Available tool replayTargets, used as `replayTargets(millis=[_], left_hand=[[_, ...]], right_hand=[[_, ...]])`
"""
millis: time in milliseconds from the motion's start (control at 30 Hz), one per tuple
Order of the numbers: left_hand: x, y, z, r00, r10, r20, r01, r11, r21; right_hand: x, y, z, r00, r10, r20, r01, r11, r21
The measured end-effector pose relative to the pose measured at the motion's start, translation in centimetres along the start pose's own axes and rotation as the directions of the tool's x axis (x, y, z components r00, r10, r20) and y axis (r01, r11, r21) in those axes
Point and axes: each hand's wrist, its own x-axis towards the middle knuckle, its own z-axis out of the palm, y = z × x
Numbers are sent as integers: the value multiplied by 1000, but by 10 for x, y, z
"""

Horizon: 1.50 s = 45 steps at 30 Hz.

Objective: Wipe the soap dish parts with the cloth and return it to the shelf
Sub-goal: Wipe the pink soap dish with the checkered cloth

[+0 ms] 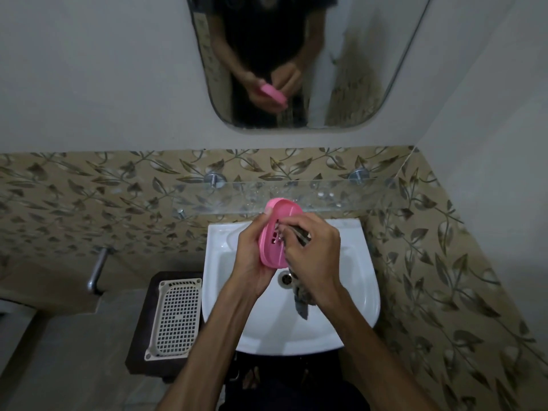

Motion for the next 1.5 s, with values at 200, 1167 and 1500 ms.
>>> replayTargets(millis=[200, 1167, 1500], left_hand=[[4, 3, 1, 1000, 14, 18, -15, 1000, 14], [7, -10, 4, 1000, 11, -14, -12, 997, -75], [7, -2, 3, 1000, 9, -16, -10, 996, -86]], right_hand=[[-28, -3, 2, 997, 36, 64, -40, 997, 65], [-6, -26, 6, 988, 146, 55, -153, 971, 183], [-4, -14, -2, 982, -61, 179, 55, 998, 40]])
